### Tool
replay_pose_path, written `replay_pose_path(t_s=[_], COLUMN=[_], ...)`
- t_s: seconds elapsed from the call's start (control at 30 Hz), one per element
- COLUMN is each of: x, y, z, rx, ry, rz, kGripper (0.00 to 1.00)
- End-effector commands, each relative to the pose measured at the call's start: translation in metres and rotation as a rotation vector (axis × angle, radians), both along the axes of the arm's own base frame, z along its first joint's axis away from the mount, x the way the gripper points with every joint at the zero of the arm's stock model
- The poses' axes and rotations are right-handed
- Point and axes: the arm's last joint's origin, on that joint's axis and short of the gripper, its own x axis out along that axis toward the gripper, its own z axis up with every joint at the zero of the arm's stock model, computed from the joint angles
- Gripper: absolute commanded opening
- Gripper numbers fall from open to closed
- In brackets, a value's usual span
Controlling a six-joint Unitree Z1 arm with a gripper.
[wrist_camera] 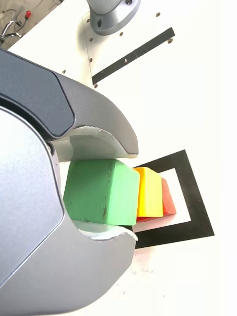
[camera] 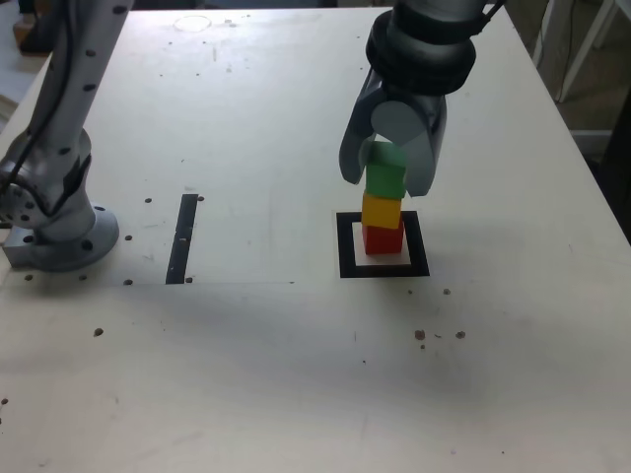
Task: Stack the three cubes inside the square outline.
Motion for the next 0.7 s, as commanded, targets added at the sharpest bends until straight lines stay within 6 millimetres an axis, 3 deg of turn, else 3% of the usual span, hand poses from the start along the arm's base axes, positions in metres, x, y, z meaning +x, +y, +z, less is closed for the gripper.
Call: replay_pose_path(t_s=[0.0, 0.27, 0.5, 0.67], x=[0.001, 0.0, -0.002, -0.008], y=[0.001, 0.004, 0.007, 0.008], z=[-0.002, -0.001, 0.001, 0.009], rx=[0.007, 0.024, 0.039, 0.043], ry=[0.013, 0.016, 0.009, -0.009], rz=[-0.001, 0.001, 0.005, 0.007], kGripper=[0.54, 0.6, 0.92, 0.98])
